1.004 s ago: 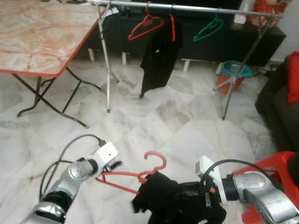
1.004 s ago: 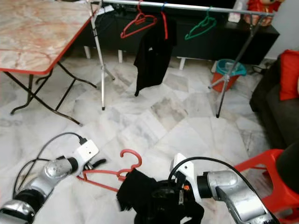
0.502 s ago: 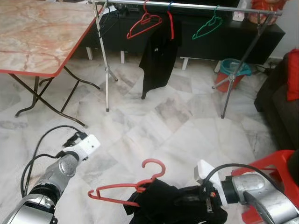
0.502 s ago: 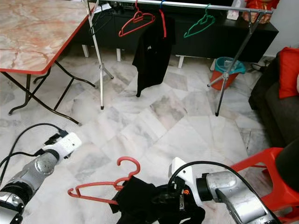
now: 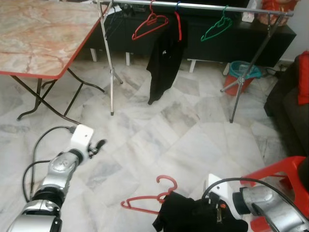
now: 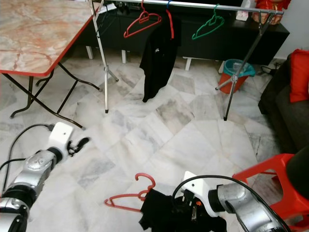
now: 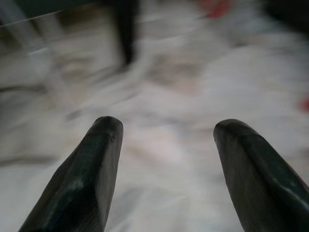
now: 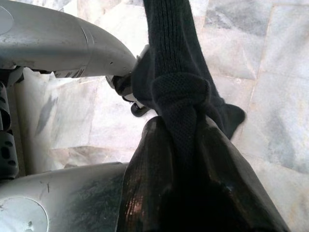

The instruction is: Hang hanger

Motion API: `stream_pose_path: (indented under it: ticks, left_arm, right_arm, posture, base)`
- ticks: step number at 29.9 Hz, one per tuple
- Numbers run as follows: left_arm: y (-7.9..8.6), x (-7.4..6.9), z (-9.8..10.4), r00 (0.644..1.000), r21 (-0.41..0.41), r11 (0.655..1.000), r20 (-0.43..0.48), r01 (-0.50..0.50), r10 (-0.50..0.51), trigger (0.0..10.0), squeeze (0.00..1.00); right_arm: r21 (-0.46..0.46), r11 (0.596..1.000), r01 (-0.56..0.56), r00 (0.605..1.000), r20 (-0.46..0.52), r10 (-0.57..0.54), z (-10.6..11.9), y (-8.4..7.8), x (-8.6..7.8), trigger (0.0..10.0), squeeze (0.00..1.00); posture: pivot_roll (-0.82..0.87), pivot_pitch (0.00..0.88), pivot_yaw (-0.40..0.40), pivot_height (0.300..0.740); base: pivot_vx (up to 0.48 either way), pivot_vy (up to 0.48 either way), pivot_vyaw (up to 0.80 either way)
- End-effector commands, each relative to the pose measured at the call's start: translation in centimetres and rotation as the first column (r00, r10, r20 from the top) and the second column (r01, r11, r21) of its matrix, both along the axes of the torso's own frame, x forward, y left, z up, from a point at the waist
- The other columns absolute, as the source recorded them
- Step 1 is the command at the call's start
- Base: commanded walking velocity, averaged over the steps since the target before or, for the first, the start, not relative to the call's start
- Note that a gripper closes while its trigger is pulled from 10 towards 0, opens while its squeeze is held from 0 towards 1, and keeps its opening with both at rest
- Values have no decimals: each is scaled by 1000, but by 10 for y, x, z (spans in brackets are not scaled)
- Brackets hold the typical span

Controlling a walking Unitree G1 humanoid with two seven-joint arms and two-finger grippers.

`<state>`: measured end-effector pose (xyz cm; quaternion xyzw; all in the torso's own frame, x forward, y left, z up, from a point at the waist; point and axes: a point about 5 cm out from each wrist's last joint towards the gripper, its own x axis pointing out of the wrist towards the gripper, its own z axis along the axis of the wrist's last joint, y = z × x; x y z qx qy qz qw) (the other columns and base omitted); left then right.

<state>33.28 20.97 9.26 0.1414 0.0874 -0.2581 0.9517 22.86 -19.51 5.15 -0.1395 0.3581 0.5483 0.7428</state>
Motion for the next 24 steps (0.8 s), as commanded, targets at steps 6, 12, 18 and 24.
stream_pose_path:
  ticks: [6,12,18,24]
  left_arm:
    - [-13,-26,-16,903,-36,933,-238,359,-357,10000,0]
    - [-16,-30,-24,886,24,914,-257,405,-386,10000,8]
    - [-30,-38,-18,830,-46,868,-272,495,-488,10000,1000]
    - [-41,-38,-6,780,-143,820,-255,554,-572,10000,1000]
  right_arm:
    - [16,999,-45,997,69,44,12,5,16,10000,0]
    - [2,997,-75,993,96,74,17,7,21,10000,0]
    - [2,994,-105,989,108,104,18,12,25,10000,0]
    - [-6,992,-122,985,119,122,17,17,30,10000,0]
  posture:
    - [17,128,-64,740]
    - [15,125,-63,740]
    - [18,118,-62,740]
    - [17,106,-58,740]
  base:
    - [0,0,0]
    - [0,0,0]
    - [0,0,0]
    - [0,0,0]
